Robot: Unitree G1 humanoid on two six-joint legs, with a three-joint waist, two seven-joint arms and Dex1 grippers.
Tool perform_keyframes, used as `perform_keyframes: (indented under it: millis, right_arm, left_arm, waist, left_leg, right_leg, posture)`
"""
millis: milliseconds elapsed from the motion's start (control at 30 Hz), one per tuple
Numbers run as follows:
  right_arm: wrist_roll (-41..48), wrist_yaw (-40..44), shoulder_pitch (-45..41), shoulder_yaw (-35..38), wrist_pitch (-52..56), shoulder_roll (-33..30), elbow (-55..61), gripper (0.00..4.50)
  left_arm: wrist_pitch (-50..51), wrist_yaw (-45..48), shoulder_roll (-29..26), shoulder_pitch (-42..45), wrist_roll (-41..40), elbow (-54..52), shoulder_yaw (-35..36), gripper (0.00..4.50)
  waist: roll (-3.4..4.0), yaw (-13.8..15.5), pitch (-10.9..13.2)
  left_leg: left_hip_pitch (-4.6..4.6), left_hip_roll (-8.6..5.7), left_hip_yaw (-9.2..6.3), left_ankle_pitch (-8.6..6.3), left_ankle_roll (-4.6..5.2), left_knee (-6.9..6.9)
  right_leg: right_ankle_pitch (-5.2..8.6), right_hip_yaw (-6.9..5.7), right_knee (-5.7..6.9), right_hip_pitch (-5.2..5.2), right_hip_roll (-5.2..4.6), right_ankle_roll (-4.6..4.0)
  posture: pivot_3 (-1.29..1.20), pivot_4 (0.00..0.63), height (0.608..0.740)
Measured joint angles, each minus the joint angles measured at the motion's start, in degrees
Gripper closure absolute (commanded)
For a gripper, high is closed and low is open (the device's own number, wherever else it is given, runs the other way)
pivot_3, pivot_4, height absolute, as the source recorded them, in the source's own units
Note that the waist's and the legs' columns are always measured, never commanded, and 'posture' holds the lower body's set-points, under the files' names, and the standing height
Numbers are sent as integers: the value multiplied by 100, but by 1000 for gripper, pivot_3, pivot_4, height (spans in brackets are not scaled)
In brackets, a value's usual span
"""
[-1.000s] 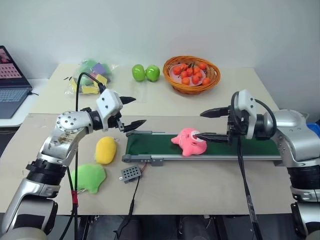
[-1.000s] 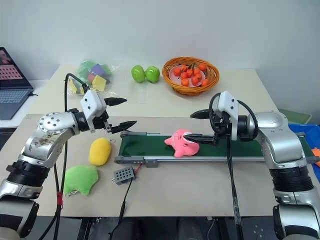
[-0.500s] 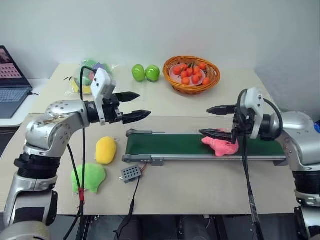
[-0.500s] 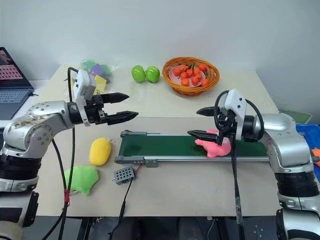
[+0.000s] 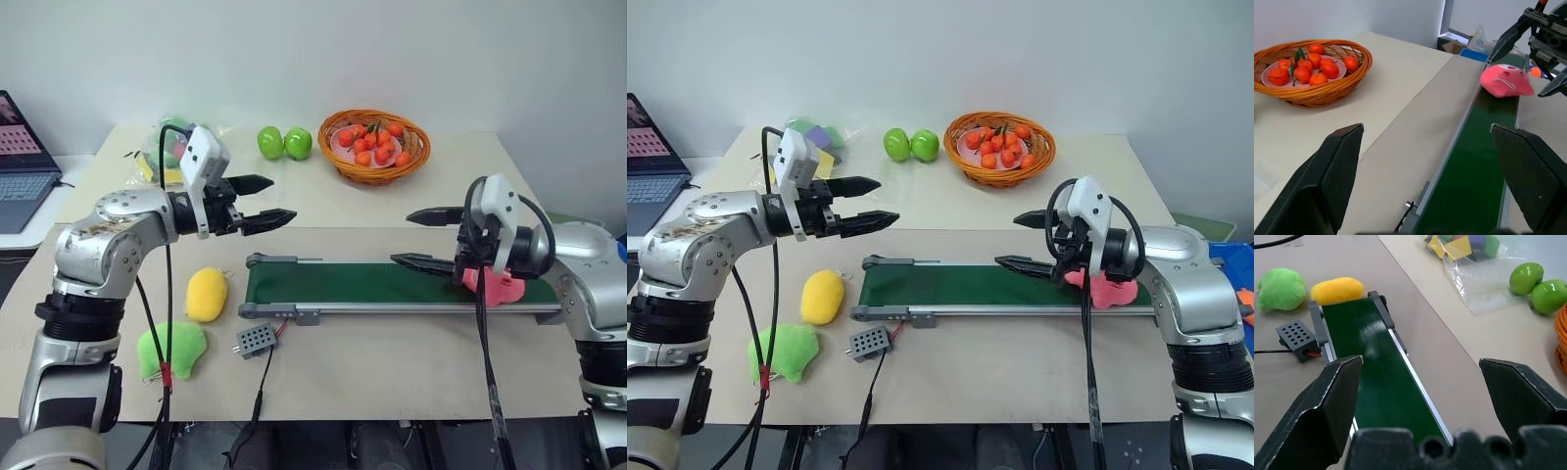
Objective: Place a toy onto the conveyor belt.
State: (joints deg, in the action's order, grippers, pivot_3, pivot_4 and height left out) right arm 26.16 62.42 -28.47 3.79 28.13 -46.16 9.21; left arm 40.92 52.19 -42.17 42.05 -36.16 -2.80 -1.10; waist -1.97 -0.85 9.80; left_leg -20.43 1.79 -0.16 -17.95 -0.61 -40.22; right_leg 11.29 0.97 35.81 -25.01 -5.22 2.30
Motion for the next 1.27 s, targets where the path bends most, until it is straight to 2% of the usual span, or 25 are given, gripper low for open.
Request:
perform_keyframes:
  millis: [233, 1267]
  right_arm:
    - [1, 21, -56, 2, 0, -6, -21, 0]
    - [-10, 63, -211, -41, -18, 88, -213, 0]
  left_arm:
    - [65, 142, -204, -24, 34, 4, 218, 62]
    - [66, -117, 317, -15, 271, 129, 224, 62]
  waist:
    - [0, 5, 0]
    - [0, 6, 0]
  left_leg:
    - [0, -1, 0, 0, 0, -1]
    - [-1, 0, 0, 0, 0, -1]
  right_leg:
    - [0, 0, -1, 0, -2, 0]
    - [0, 0, 1, 0, -1, 0]
  posture:
    - [0, 150, 738]
    - [0, 150, 738]
